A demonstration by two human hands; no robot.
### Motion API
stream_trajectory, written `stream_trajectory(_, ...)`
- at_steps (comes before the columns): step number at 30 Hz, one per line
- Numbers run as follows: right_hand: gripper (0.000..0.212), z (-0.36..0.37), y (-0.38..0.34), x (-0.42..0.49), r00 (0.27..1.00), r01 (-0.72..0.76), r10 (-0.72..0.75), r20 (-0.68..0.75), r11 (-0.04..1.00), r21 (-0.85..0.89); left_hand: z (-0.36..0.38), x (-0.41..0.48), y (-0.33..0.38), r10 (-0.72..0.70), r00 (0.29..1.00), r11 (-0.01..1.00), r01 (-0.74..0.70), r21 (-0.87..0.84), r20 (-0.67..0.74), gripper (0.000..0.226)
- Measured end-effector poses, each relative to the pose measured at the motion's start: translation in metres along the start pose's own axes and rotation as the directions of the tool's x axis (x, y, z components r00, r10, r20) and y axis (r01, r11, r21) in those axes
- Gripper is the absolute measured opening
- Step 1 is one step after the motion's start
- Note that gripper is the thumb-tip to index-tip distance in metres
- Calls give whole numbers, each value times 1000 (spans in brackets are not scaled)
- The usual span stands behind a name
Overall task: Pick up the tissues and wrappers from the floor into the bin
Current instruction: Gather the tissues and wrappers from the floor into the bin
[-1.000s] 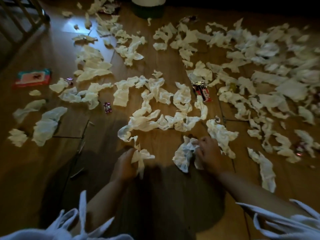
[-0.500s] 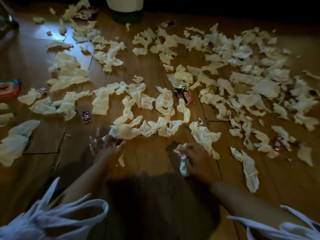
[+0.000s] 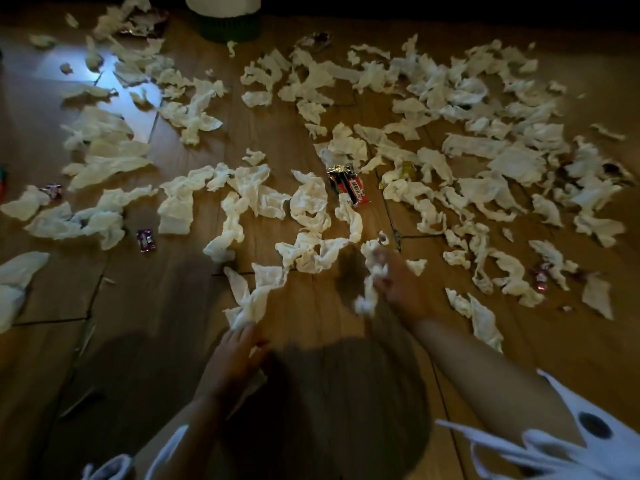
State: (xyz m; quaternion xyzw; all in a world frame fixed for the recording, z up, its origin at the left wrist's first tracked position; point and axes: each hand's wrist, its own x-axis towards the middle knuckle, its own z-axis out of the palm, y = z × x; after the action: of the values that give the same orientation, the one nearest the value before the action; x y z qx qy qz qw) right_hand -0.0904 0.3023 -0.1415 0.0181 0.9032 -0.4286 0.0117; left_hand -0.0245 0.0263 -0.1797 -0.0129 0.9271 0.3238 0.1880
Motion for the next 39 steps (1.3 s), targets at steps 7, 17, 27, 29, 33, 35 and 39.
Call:
stream_trajectory(7, 44, -2, 33, 36, 973, -161, 218, 83, 885, -437, -30, 69, 65, 68, 971, 962, -125, -241, -230, 40)
stream_trajectory(17, 31, -7, 44, -48, 985, 24, 28, 168, 953, -302, 18, 52, 29, 29, 993, 992, -14, 128, -117, 22)
stream_trajectory(27, 42, -76, 113, -63, 864, -478, 399, -308, 842, -250, 19, 141, 104, 155, 977, 980, -135, 143, -143, 33)
stream_trajectory(29, 68, -66, 120, -66, 896, -443, 400, -191, 833, -331, 19, 146, 102, 143, 990, 990, -143, 4, -21, 36)
stream_trajectory(33, 80, -35, 105, -71, 958, -263, 284, -32, 834, -486, 25, 122, 95, 74, 995, 983, -62, -173, 60, 41)
stream_trajectory(35, 61, -18, 88, -74, 981, -167, 192, 3, 866, -471, 29, 99, 94, -4, 1000, 967, 9, -254, 22, 36)
stream_trajectory(39, 51, 6, 58, -67, 955, 128, 19, 296, 874, -469, 33, 49, 80, -119, 990, 825, 143, -547, 79, 14)
